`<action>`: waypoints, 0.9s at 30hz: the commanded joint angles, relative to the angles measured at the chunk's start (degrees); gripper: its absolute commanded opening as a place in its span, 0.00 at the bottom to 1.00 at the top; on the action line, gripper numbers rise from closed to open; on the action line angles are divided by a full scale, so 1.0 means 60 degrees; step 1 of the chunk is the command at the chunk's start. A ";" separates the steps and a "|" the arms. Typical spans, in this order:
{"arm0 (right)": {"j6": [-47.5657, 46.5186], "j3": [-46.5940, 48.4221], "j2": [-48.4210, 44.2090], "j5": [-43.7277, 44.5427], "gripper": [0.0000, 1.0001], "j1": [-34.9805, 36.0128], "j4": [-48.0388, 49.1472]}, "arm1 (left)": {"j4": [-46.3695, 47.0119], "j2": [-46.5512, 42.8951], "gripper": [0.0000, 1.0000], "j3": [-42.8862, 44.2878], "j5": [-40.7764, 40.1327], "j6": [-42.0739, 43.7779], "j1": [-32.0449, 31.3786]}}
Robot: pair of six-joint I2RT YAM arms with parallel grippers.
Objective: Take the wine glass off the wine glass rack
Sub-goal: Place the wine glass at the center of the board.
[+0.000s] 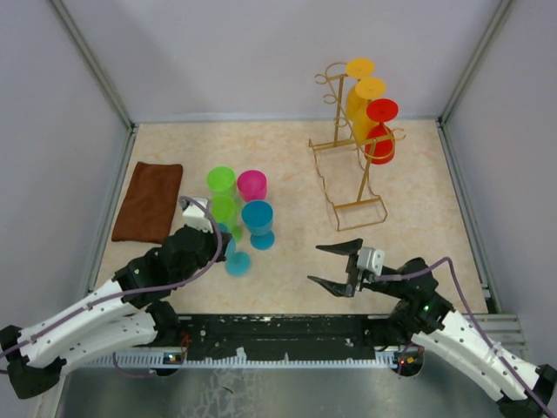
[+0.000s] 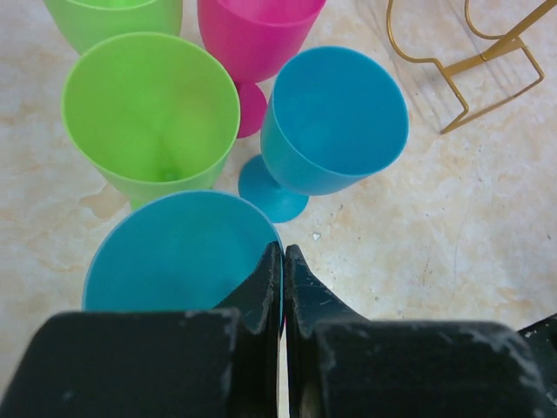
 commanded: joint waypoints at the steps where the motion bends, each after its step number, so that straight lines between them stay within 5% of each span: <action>1: 0.0226 0.0326 -0.0105 0.1059 0.69 0.0042 0.0090 | 0.0358 0.0173 0.00 -0.0038 -0.0454 0.0622 0.0000; 27: 0.0339 0.0473 0.0012 0.1786 0.76 0.0041 -0.0271 | 0.0115 0.0281 0.16 -0.0117 -0.0748 0.0731 0.0000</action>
